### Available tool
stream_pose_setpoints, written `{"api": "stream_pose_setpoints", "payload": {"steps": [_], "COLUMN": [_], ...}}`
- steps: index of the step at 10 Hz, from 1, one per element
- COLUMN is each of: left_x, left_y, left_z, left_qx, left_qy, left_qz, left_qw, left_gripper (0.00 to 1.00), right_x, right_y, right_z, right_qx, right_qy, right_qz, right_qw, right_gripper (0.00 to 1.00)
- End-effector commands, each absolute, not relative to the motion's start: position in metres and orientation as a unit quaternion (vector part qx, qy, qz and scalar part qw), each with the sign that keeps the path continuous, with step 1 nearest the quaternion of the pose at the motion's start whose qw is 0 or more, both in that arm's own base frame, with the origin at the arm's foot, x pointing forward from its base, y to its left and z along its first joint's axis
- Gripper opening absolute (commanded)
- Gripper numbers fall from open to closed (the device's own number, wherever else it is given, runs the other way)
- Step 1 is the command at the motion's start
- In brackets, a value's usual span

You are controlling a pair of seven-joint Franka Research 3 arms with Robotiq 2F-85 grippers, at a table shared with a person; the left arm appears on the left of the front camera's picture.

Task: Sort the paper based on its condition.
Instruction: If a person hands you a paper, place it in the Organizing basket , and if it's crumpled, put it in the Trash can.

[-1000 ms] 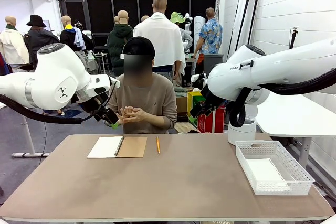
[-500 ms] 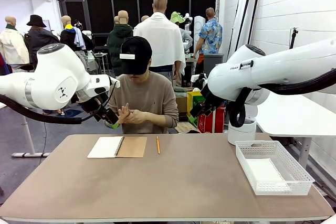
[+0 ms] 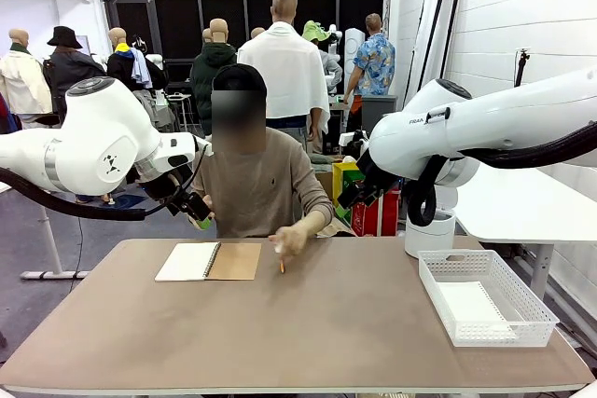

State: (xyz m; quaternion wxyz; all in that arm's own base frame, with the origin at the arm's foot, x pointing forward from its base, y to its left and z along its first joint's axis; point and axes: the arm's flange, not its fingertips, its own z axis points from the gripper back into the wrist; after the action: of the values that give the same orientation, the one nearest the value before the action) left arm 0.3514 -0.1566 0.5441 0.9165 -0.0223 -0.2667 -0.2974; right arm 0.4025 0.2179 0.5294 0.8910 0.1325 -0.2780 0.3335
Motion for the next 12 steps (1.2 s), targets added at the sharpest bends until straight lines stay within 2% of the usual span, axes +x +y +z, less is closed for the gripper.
{"api": "stream_pose_setpoints", "payload": {"steps": [1,12], "left_x": [0.3521,0.3521], "left_y": [-0.1546,-0.1546], "left_z": [0.5439,0.5439], "left_qx": [-0.019,-0.019], "left_qy": [-0.267,-0.267], "left_qz": [-0.299,-0.299], "left_qw": [0.916,0.916], "left_gripper": [1.0,1.0], "right_x": [0.4012,0.4012], "right_y": [0.2154,0.2154], "right_z": [0.5301,0.5301], "right_qx": [0.133,0.133], "right_qy": [-0.273,-0.273], "right_qz": [0.33,0.33], "right_qw": [0.894,0.894], "right_gripper": [1.0,1.0]}}
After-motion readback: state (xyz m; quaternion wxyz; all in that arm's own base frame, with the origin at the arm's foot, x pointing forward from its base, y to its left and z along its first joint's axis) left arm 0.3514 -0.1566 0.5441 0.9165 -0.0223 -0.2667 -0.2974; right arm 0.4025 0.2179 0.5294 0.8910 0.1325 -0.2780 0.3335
